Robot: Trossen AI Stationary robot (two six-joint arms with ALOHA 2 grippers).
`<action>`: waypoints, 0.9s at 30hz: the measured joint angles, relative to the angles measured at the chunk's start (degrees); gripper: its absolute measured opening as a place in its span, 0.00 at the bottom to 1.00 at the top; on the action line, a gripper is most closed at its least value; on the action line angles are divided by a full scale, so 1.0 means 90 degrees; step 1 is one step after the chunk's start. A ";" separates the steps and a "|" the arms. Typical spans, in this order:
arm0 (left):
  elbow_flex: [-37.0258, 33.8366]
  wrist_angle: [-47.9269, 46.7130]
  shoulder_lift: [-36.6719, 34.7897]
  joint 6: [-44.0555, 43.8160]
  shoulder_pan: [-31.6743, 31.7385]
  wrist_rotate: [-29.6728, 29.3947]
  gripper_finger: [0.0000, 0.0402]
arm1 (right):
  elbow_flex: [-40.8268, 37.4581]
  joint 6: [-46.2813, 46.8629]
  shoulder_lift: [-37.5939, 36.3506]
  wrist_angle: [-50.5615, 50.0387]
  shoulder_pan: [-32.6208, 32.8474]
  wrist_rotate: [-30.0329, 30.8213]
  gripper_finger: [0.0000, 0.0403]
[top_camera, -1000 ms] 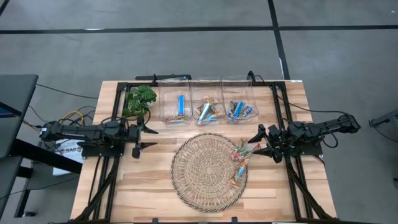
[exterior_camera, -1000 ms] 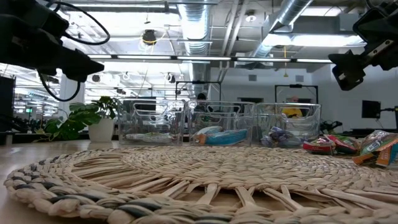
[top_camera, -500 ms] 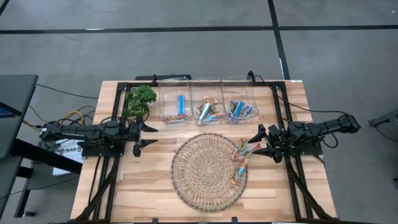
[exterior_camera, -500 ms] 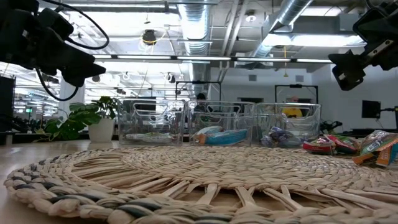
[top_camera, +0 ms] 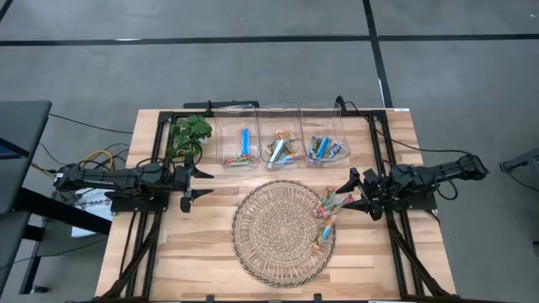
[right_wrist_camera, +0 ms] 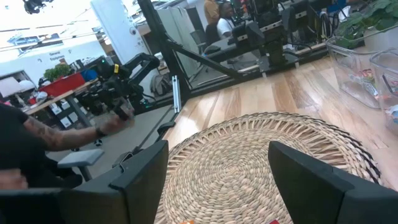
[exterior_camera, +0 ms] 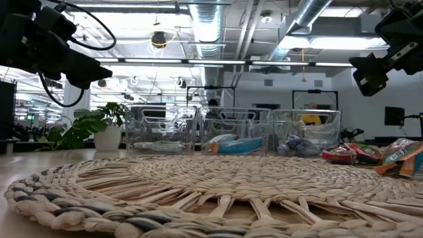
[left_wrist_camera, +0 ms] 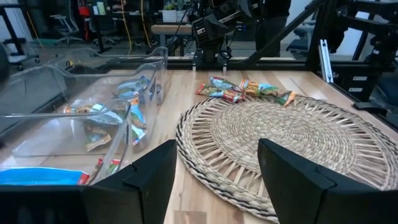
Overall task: Pick and place Granola Bars by type
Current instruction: Put the yellow granola bar into the middle transparent bin
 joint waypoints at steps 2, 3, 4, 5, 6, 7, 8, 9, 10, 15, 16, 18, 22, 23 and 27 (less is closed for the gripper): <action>0.0000 0.0000 0.0000 -0.0006 0.0000 0.0000 0.55 | 0.0001 0.0001 0.0000 0.0000 0.0001 0.0002 0.67; 0.0000 -0.0001 0.0000 -0.0020 0.0000 0.0000 0.55 | 0.0002 0.0001 0.0000 -0.0001 0.0001 0.0000 0.67; 0.0000 -0.0002 0.0000 -0.0045 0.0000 0.0000 0.55 | 0.0002 0.0002 0.0000 -0.0001 0.0001 0.0001 0.67; 0.0000 -0.0002 0.0000 -0.0062 0.0000 0.0000 0.55 | 0.0001 0.0002 0.0000 -0.0001 0.0001 0.0001 0.67; 0.0000 -0.0002 0.0000 -0.0076 0.0000 0.0000 0.55 | 0.0002 0.0001 0.0000 0.0000 0.0001 0.0001 0.67; 0.0000 -0.0002 0.0000 -0.0080 0.0000 0.0000 0.55 | 0.0002 0.0002 0.0000 -0.0001 0.0001 0.0002 0.67; 0.0000 -0.0002 0.0000 -0.0084 0.0000 0.0000 0.55 | 0.0002 0.0002 0.0000 0.0000 0.0000 0.0000 0.67; 0.0000 -0.0002 0.0000 -0.0086 0.0000 0.0000 0.55 | 0.0002 0.0000 0.0000 0.0000 0.0002 0.0000 0.67; 0.0000 -0.0002 0.0000 -0.0086 0.0000 0.0000 0.55 | 0.0002 0.0002 0.0000 -0.0001 0.0001 0.0001 0.67; 0.0002 -0.0002 0.0000 -0.0089 0.0000 0.0000 0.55 | 0.0001 0.0002 0.0000 0.0000 0.0002 0.0001 0.67; 0.0002 -0.0002 0.0000 -0.0091 0.0000 0.0000 0.55 | 0.0002 0.0000 0.0000 -0.0002 0.0002 0.0000 0.67; 0.0002 -0.0002 0.0000 -0.0091 0.0000 0.0000 0.55 | 0.0002 0.0000 0.0000 0.0000 0.0000 0.0002 0.67; 0.0002 -0.0004 0.0000 -0.0094 0.0000 0.0000 0.55 | 0.0001 -0.0058 -0.0002 0.0337 -0.0005 0.0199 0.67; 0.0002 -0.0003 0.0000 -0.0094 0.0000 0.0000 0.55 | 0.0001 0.0030 0.0004 0.0424 -0.0005 0.0204 0.67; 0.0002 -0.0005 0.0000 -0.0096 0.0000 0.0002 0.55 | 0.0002 0.0477 0.0002 0.0756 -0.0002 0.0182 0.67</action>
